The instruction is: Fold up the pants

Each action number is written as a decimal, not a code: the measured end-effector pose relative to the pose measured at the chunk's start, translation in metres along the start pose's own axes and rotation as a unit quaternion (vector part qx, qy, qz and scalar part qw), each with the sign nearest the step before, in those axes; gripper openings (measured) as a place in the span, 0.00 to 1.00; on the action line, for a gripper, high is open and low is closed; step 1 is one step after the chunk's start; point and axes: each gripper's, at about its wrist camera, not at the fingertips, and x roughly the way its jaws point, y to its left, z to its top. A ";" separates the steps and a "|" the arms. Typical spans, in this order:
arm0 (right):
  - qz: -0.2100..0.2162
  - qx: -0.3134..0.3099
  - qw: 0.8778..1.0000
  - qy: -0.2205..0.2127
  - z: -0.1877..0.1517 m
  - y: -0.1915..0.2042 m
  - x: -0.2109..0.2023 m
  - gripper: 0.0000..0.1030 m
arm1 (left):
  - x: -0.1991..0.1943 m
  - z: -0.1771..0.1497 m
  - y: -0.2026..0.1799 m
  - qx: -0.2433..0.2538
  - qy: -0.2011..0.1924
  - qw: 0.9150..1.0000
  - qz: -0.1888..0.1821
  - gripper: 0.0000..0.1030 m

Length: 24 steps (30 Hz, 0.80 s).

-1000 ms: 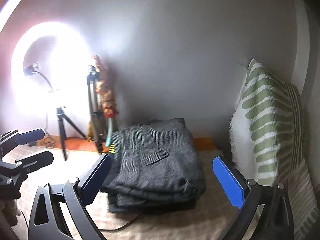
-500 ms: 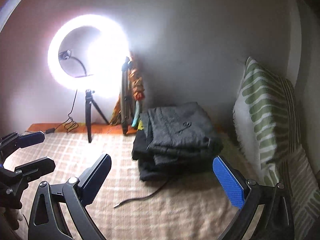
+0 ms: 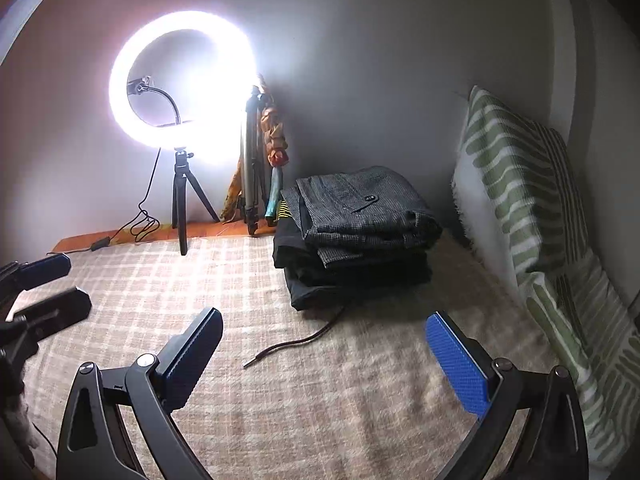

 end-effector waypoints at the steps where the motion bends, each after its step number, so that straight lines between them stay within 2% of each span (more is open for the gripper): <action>1: 0.001 0.005 1.000 -0.001 -0.002 -0.002 0.000 1.00 | 0.000 -0.001 0.000 0.001 0.000 1.000 0.003 0.79; 6: 0.007 0.026 1.000 0.002 -0.008 -0.007 0.004 1.00 | 0.000 -0.007 0.005 -0.013 0.009 1.000 0.003 0.79; 15: 0.001 0.030 0.999 -0.012 -0.010 -0.007 0.004 1.00 | 0.004 -0.013 -0.001 0.005 0.008 1.000 0.018 0.79; 24: -0.009 0.032 0.999 -0.023 -0.009 -0.009 0.003 1.00 | 0.005 -0.016 -0.006 0.012 0.012 1.000 0.007 0.79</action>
